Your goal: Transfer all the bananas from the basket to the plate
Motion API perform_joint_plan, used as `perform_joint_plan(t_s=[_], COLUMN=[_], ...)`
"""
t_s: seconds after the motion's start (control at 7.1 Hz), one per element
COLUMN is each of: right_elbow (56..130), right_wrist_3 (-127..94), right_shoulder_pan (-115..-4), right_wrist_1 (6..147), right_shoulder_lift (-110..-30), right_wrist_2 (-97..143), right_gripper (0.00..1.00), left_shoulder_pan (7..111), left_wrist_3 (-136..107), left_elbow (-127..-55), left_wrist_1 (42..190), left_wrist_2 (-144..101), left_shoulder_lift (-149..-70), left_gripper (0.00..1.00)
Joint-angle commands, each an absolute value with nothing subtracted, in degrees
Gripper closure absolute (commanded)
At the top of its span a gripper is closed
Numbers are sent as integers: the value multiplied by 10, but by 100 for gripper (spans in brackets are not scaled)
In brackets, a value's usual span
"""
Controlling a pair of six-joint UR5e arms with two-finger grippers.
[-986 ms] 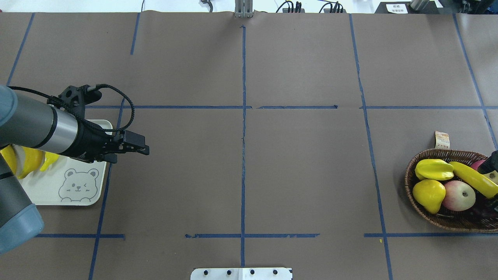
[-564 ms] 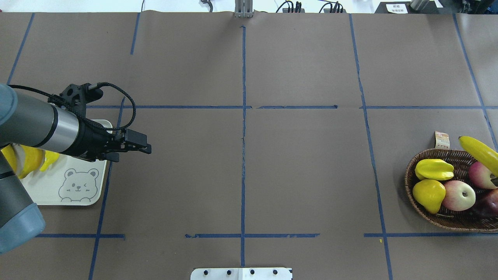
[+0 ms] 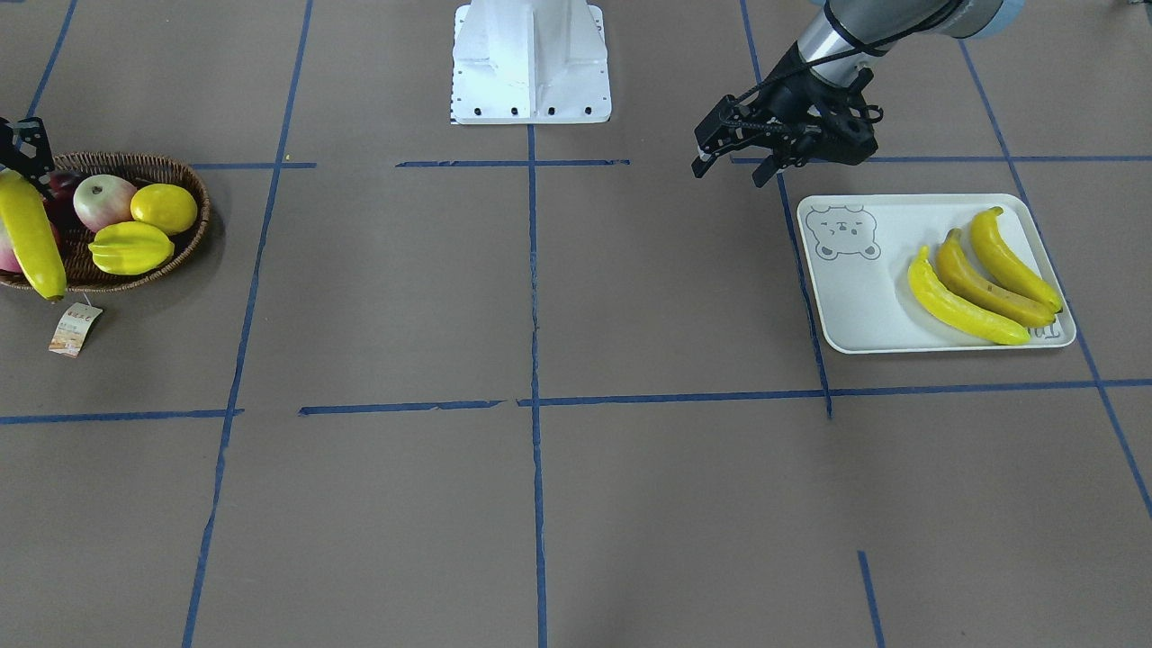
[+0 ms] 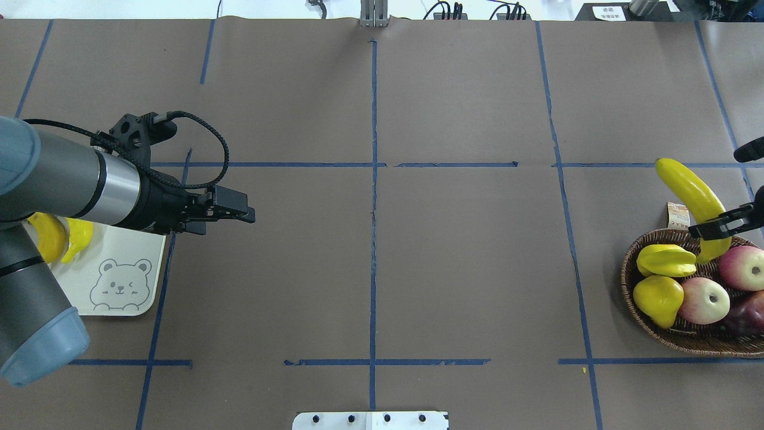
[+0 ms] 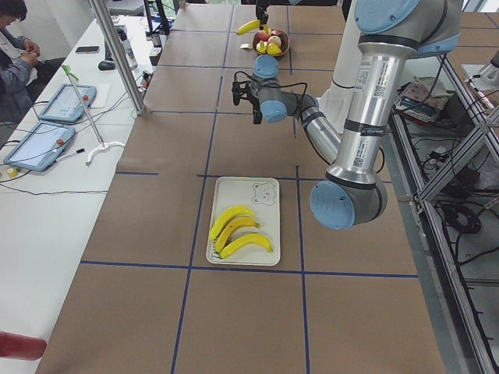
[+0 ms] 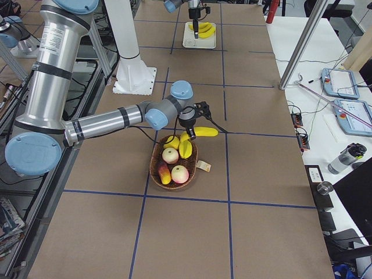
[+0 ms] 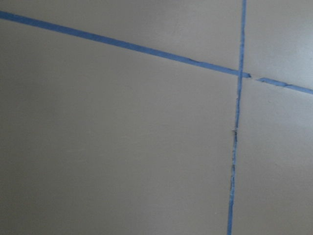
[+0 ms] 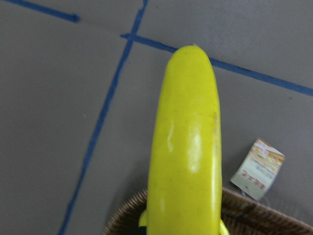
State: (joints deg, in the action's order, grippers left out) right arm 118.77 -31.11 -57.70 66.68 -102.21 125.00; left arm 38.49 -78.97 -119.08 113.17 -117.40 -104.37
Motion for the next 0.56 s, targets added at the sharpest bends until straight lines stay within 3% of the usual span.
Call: perform_joint_plan(t_s=[0.0,0.42], right_elbow=[1188,1180], right_wrist_3=[-471,-697], right_shoulder_pan=[-566,-430], right_wrist_1=[664,558], right_shoulder_lift=[-934,-872], right_wrist_2=[1270,1174], right_gripper=[96,96], left_shoulder_pan=[377,374], left_wrist_3=[-790,-792], left_elbow=[-1162,-1154], left_wrist_1=[1134,1134], left_wrist_2=[-1172,-1172], left_shoulder_lift=[-1086,-1108], left_gripper=[0,1])
